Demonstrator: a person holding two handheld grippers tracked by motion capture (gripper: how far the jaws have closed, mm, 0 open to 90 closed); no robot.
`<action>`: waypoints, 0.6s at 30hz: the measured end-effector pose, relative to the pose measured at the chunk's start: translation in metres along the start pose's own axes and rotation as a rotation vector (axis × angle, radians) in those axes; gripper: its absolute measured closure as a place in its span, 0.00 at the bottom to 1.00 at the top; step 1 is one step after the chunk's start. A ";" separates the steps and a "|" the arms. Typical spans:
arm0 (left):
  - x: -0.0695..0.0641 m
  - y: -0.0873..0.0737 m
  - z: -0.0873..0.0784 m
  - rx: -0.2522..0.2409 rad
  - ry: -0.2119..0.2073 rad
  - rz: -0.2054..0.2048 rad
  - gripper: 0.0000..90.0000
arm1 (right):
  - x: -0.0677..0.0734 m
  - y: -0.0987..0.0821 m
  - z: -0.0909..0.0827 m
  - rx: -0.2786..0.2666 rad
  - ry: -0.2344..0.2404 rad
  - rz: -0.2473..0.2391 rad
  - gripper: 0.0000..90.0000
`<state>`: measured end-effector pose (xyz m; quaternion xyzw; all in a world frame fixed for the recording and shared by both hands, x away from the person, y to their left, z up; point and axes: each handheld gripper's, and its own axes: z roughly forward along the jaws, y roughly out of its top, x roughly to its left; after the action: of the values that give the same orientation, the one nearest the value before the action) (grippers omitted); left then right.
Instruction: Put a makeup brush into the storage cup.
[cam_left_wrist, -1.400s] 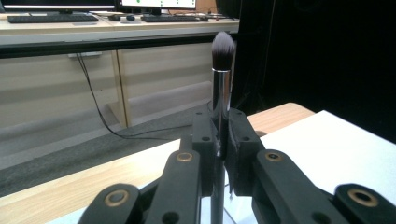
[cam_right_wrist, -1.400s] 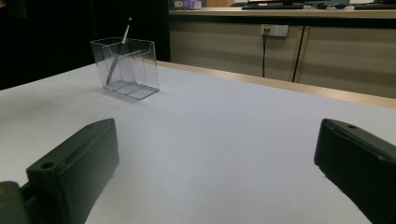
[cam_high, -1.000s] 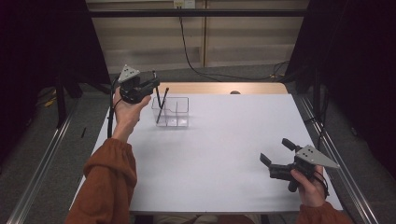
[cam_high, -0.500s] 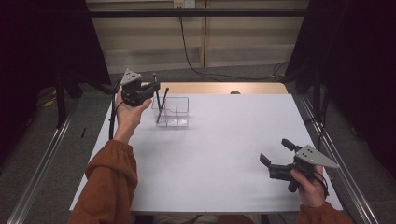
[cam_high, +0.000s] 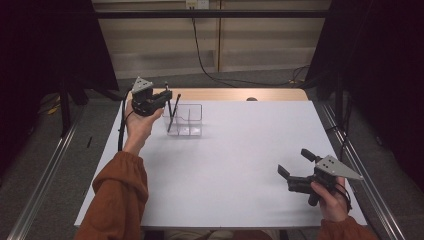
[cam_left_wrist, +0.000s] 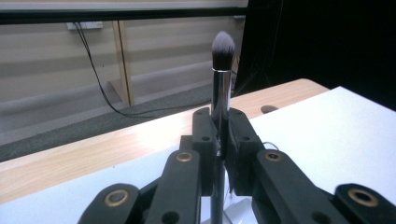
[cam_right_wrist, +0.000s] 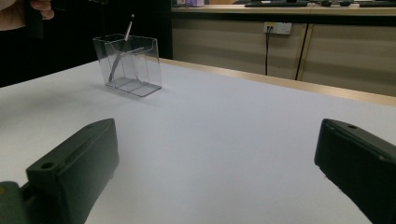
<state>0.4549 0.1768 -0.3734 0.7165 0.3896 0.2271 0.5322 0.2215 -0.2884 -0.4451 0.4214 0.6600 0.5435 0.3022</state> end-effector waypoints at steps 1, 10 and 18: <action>0.000 -0.001 0.000 0.000 0.001 0.001 0.93 | 0.000 0.000 0.000 -0.001 0.000 -0.002 0.00; 0.002 -0.010 0.004 0.012 0.004 -0.013 0.93 | 0.000 0.000 0.000 -0.001 0.000 0.000 0.00; 0.003 -0.015 0.005 0.024 0.007 -0.015 0.93 | 0.000 0.000 0.000 -0.001 0.002 -0.004 0.00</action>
<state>0.4557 0.1776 -0.3896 0.7190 0.3997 0.2209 0.5239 0.2215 -0.2885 -0.4450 0.4197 0.6608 0.5435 0.3029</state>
